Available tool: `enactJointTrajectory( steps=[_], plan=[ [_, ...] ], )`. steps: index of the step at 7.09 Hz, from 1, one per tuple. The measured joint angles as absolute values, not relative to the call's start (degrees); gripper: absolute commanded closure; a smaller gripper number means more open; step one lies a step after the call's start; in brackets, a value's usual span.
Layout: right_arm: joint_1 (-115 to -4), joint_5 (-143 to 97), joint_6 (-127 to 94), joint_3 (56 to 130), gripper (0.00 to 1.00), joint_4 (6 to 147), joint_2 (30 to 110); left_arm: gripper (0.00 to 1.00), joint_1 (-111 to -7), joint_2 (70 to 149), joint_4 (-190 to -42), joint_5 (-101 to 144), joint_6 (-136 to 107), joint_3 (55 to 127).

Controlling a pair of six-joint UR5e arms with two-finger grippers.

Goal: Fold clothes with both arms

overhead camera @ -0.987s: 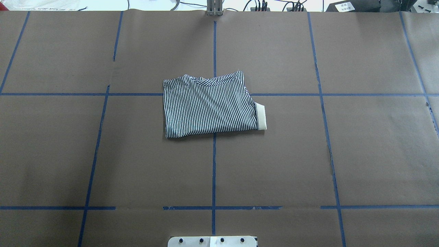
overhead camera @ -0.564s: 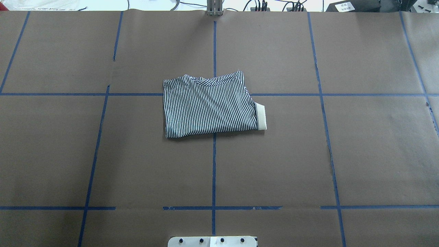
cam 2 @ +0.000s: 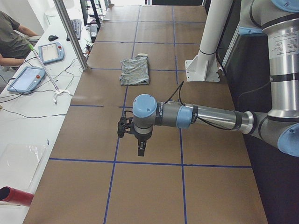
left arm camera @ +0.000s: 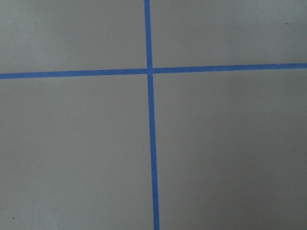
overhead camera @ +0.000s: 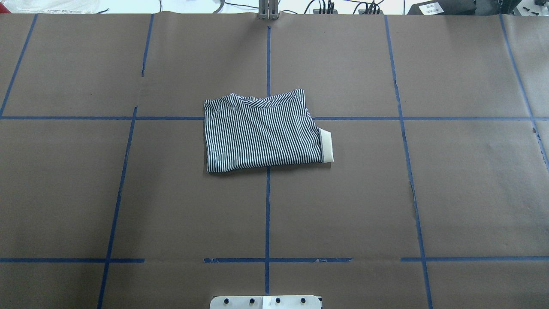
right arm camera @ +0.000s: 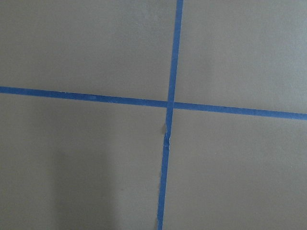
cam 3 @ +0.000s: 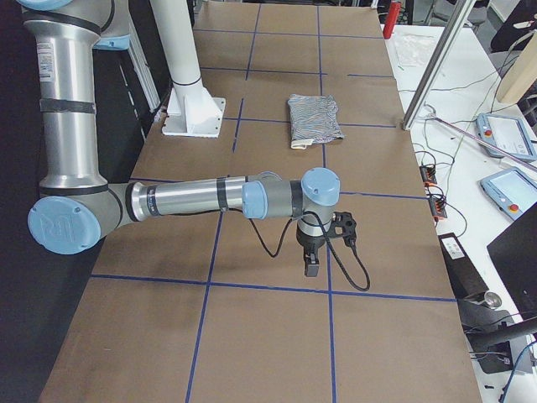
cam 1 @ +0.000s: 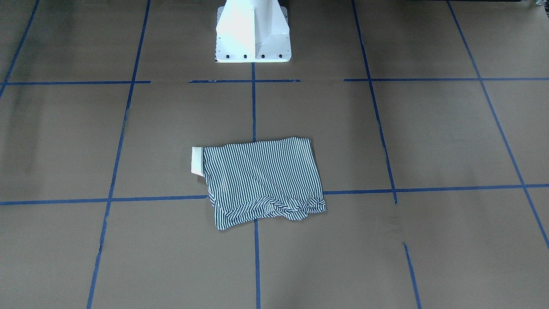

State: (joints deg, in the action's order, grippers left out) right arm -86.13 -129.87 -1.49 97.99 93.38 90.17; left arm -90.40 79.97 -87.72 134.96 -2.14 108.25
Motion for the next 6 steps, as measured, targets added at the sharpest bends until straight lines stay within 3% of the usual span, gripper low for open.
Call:
enactJointTrajectory(
  steps=[6],
  plan=[
    [-85.71,-130.86,-1.40,98.23,0.00,93.36,90.52,0.00,-90.30,78.77,-86.24,135.11,-1.60,105.08]
  ],
)
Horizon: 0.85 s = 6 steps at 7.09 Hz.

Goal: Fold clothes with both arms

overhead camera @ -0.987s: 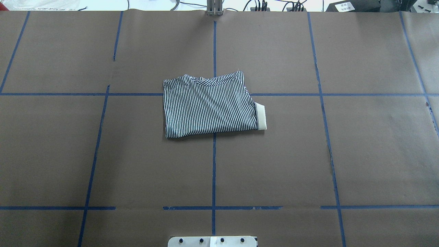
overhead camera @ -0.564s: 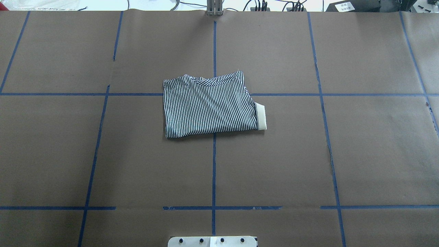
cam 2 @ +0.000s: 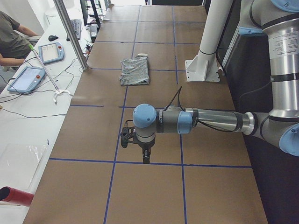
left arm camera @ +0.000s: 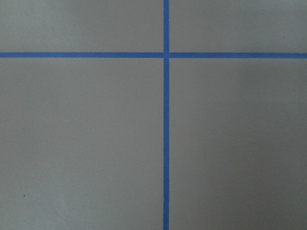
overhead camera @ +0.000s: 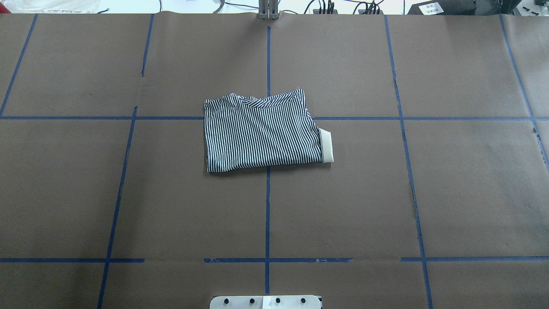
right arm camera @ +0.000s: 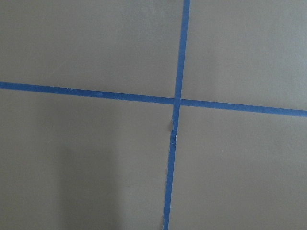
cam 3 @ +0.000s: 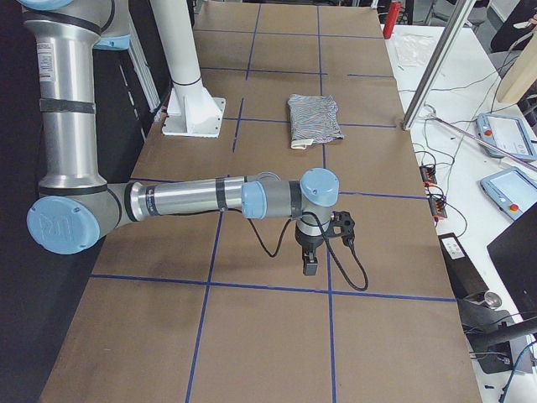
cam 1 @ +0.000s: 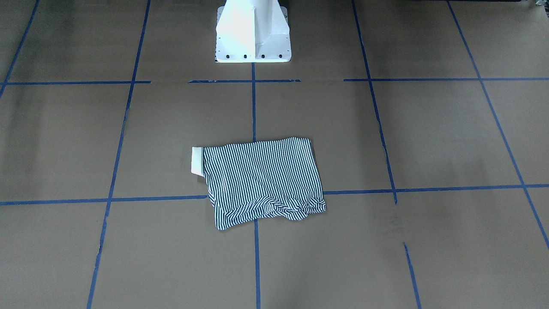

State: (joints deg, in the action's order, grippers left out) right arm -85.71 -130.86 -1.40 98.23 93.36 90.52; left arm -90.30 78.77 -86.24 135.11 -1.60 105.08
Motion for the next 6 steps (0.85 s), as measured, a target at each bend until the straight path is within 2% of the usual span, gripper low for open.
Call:
enactJointTrajectory(
  steps=[6],
  plan=[
    [-85.11,-131.10,0.31,98.12,0.00,93.36,90.66,0.00,-90.31,79.02,-87.14,135.35,-1.74,102.05]
  ],
)
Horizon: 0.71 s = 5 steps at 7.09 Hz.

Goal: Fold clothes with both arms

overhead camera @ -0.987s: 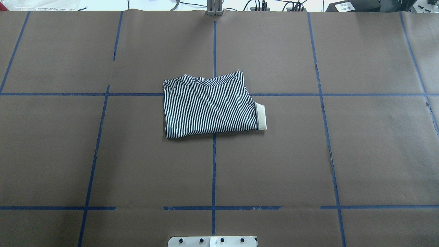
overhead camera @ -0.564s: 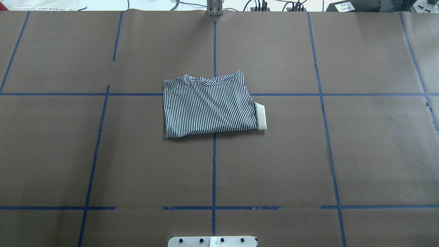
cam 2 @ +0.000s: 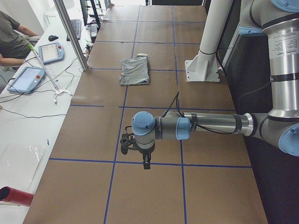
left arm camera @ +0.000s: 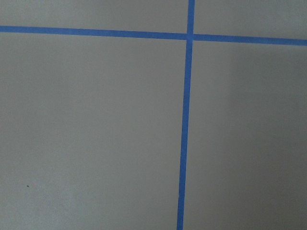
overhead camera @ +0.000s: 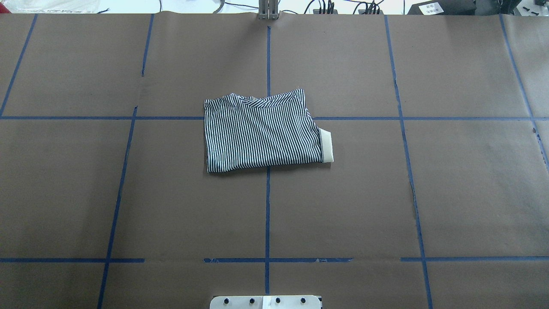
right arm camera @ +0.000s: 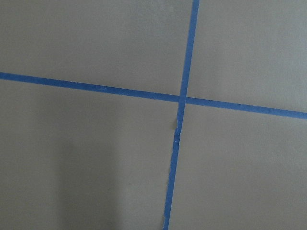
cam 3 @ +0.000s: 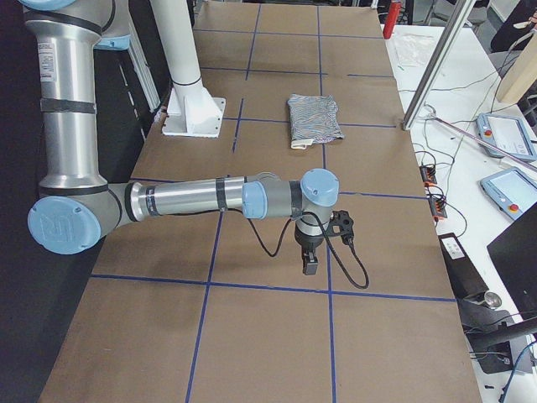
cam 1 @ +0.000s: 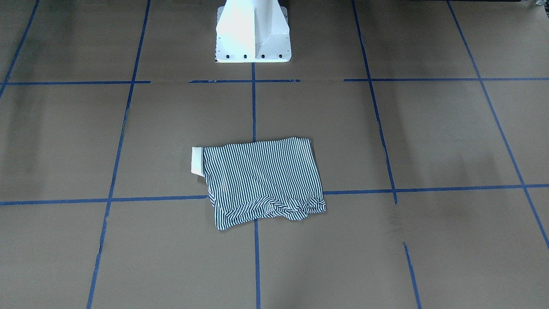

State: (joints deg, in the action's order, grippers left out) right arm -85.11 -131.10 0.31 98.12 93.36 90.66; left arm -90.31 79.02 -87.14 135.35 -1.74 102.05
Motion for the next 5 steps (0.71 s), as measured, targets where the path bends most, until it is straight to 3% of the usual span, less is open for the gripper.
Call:
enactJointTrajectory(
  steps=[5],
  plan=[
    [-85.09,-132.92,0.27,98.02,0.00,93.14,91.27,0.00,-90.34,79.40,-87.64,136.28,-1.79,100.69]
  ],
)
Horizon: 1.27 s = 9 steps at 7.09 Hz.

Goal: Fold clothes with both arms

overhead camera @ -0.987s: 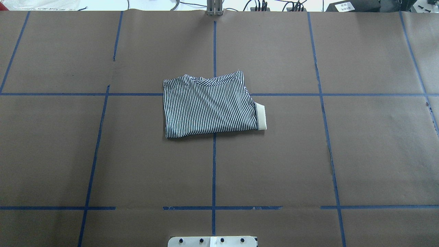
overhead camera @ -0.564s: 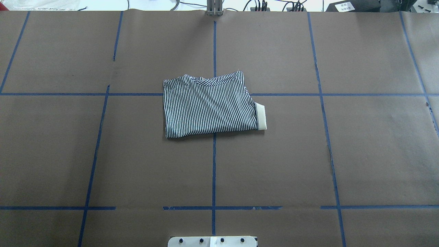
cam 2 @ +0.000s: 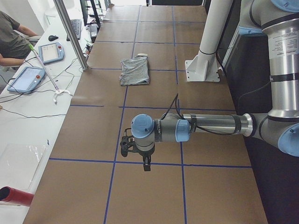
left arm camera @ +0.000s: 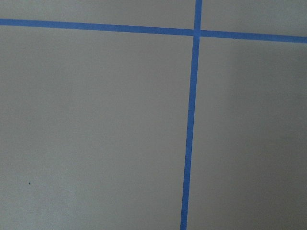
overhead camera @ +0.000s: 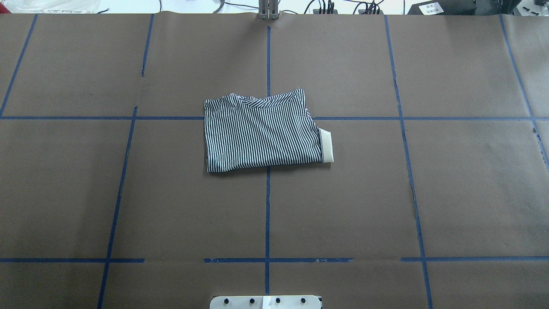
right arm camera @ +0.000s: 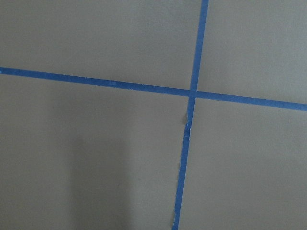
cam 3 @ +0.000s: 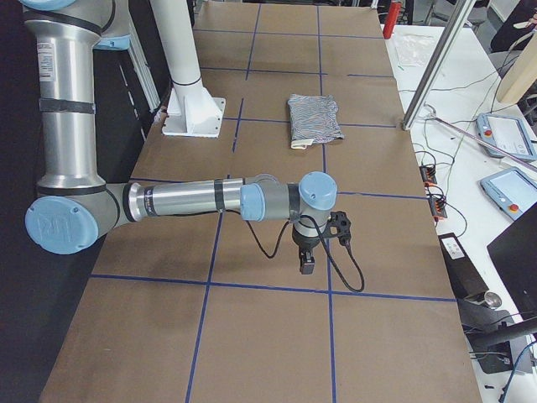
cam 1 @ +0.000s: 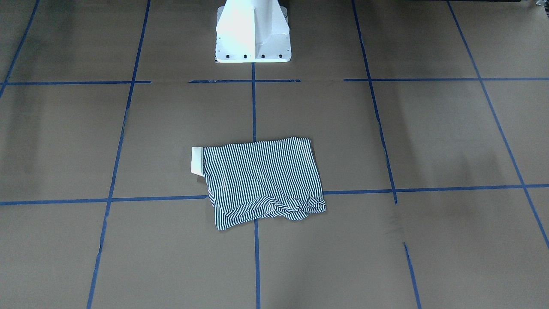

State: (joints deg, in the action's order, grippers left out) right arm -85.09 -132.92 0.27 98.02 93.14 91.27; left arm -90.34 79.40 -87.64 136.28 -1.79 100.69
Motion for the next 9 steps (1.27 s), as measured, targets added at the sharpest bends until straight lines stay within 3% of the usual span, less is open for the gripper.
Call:
enactJointTrajectory(
  steps=[9],
  plan=[
    [-85.03,-132.05,0.57,97.89,0.00,92.91,91.97,0.00,-90.26,81.07,-91.76,136.62,-2.00,100.00]
  ],
)
